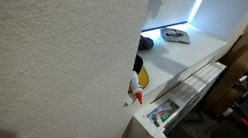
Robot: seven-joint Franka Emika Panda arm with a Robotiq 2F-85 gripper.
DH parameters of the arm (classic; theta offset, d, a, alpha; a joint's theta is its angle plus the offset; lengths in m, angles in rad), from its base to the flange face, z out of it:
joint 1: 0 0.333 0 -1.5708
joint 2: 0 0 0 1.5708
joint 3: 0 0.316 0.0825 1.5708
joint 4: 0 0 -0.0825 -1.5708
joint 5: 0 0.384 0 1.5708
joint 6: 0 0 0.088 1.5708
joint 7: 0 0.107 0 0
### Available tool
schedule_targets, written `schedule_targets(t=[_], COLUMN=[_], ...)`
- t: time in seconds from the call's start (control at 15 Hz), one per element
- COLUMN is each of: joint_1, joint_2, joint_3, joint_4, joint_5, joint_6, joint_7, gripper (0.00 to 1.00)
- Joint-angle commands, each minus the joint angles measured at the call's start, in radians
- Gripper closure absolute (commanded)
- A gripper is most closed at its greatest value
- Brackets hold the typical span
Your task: Move the blue cup to the left
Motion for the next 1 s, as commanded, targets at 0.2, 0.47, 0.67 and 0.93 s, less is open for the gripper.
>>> schedule_targets(t=[0.2, 0.47, 0.67, 0.93], joint_1=[0.135, 0.145, 0.14, 0.148], joint_2=[-0.022, 0.062, 0.182, 0.347], joint_3=[0.009, 0.056, 0.104, 0.124], joint_4=[0.112, 0.103, 0.053, 0.055], joint_5=[0.25, 0.208, 0.037, -0.129], joint_6=[-0.288, -0.33, -0.259, -0.188], joint_7=[-0.157, -0.15, -0.101, -0.046], gripper=[0.37, 0.37, 0.37, 0.37])
